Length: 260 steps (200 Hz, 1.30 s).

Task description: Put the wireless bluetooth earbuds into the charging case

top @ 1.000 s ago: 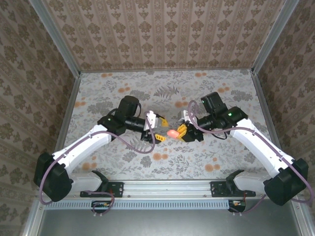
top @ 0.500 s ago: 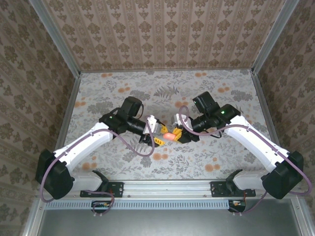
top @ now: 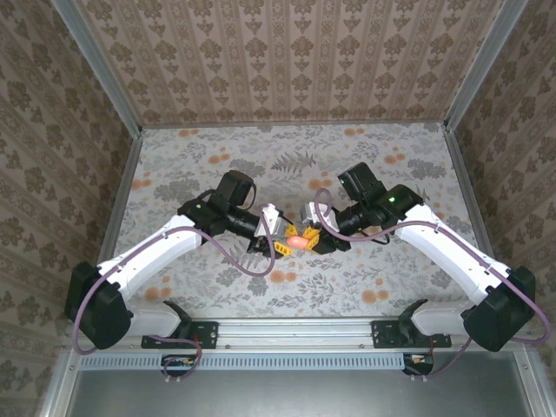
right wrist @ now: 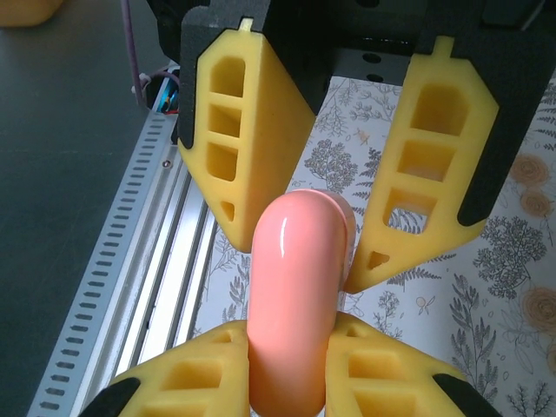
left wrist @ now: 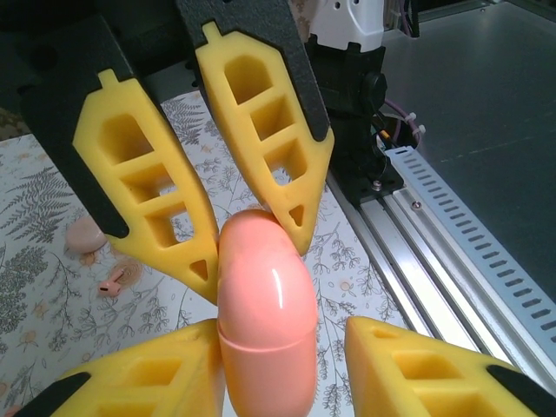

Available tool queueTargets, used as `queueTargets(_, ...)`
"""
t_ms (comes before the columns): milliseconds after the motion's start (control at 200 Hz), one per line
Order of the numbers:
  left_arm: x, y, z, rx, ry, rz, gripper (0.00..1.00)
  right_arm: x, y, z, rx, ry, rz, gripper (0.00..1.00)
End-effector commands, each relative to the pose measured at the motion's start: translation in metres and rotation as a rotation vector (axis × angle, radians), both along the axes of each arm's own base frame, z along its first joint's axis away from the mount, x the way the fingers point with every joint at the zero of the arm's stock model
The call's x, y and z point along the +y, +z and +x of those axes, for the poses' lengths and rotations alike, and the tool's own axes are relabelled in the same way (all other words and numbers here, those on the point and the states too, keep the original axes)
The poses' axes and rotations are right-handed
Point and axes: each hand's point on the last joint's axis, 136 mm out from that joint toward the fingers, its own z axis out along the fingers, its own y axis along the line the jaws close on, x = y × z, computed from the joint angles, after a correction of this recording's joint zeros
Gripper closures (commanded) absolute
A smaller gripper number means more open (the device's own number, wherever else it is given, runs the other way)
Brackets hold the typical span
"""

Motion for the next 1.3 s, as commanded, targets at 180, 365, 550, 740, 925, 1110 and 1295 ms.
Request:
queueTargets(180, -0.005, 0.007, -0.005, 0.013, -0.029, -0.024, 0.74, 0.005, 0.012, 0.008, -0.079, -0.001, 0.037, 0.86)
queueTargets(365, -0.003, 0.002, 0.003, 0.034, 0.009, -0.036, 0.80, -0.003, 0.016, 0.022, -0.147, -0.125, 0.062, 0.71)
queueTargets(550, -0.003, -0.004, 0.015, 0.050, 0.091, -0.064, 0.84, -0.022, 0.023, 0.026, -0.191, -0.264, 0.180, 0.47)
queueTargets(740, -0.005, -0.004, 0.022, 0.084, 0.155, -0.114, 0.85, -0.031, 0.019, 0.019, -0.216, -0.309, 0.248, 0.41)
queueTargets(925, -0.008, 0.000, 0.026, 0.105, 0.190, -0.153, 0.85, -0.022, 0.018, 0.016, -0.144, -0.270, 0.269, 0.41)
queueTargets(1110, -0.009, 0.003, 0.025, 0.115, 0.193, -0.166, 0.85, -0.013, 0.018, 0.020, -0.110, -0.232, 0.272, 0.43)
queueTargets(1295, -0.009, 0.005, 0.021, 0.116, 0.179, -0.171, 0.85, -0.008, 0.017, 0.022, -0.092, -0.204, 0.273, 0.47)
